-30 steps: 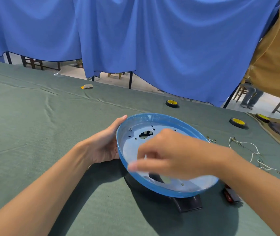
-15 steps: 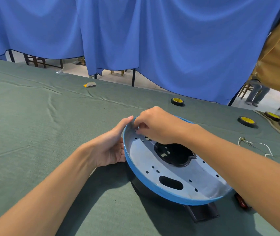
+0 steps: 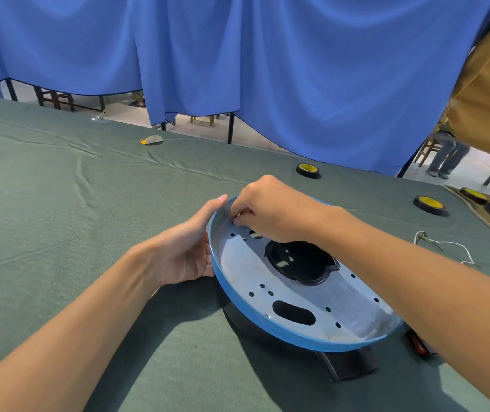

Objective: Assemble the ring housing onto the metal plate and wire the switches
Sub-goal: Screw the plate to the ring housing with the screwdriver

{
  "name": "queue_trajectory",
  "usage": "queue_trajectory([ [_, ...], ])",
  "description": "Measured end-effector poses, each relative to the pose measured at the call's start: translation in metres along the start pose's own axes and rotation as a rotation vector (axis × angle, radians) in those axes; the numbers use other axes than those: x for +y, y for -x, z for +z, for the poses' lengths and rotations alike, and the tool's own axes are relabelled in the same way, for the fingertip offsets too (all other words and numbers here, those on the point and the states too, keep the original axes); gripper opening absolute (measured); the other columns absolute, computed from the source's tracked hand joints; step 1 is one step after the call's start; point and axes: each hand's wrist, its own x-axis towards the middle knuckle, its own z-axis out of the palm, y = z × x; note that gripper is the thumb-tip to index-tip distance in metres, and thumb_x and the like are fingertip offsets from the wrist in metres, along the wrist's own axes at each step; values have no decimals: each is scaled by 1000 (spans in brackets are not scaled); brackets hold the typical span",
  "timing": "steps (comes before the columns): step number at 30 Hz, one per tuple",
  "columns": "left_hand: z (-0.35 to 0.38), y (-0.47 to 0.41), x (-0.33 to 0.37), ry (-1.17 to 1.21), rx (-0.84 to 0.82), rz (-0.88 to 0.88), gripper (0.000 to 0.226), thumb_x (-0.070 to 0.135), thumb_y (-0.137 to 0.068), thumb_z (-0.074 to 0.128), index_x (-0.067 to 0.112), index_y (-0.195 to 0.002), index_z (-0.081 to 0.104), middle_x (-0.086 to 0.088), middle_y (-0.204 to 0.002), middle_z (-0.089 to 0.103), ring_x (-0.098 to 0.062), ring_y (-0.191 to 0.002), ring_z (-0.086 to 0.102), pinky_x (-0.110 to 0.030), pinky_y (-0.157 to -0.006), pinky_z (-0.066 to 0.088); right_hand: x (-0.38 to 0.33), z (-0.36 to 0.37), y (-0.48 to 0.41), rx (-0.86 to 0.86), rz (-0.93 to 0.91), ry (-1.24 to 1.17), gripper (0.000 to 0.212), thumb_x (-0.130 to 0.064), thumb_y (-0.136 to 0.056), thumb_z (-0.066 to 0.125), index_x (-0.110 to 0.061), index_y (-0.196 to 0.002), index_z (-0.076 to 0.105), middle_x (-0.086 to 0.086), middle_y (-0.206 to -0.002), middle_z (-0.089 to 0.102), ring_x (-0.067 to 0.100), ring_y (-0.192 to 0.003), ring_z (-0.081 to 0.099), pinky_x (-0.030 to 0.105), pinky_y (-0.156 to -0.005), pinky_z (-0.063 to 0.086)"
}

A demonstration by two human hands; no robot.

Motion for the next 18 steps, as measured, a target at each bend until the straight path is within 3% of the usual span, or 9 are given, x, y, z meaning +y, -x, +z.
queue_trajectory([
  [3,0,0,0,-1,-7,-6,70,67,-76,61,9,-114,65,-16,-113,56,-29,-104,40,-34,-77,51,1,-2,1,10,2,-22,18,-15,-91,57,-21,-89,74,2,-79,65,24,-77,59,42,-73,54],
  [7,0,0,0,-8,-1,1,66,67,-75,62,9,-104,71,-14,-105,65,-26,-87,58,-32,-68,57,2,-2,1,34,4,-85,16,-11,-89,60,-17,-88,75,2,-80,68,23,-79,61,42,-74,53],
  [9,0,0,0,-5,0,0,65,67,-75,63,9,-102,71,-14,-104,61,-28,-88,53,-32,-69,54,2,0,0,32,9,-81,17,-10,-88,59,-16,-85,75,5,-79,68,26,-78,61,44,-74,53],
  [11,0,0,0,0,-5,1,63,66,-77,62,9,-103,70,-14,-106,58,-28,-91,49,-32,-71,51,3,1,-2,23,-7,-29,20,-7,-88,56,-16,-84,74,7,-82,67,28,-79,61,44,-73,54],
  [14,1,0,1,15,-10,-5,58,65,-81,61,11,-94,75,-10,-95,70,-22,-74,66,-30,-62,57,2,0,-5,36,-56,73,21,-5,-89,56,-18,-90,72,5,-85,64,28,-83,60,44,-72,53],
  [18,1,-1,1,12,10,-7,61,65,-82,60,8,-101,69,-12,-98,64,-22,-75,59,-31,-62,56,0,0,-6,20,-131,182,18,-6,-91,57,-16,-96,71,5,-87,61,28,-83,60,44,-70,53],
])
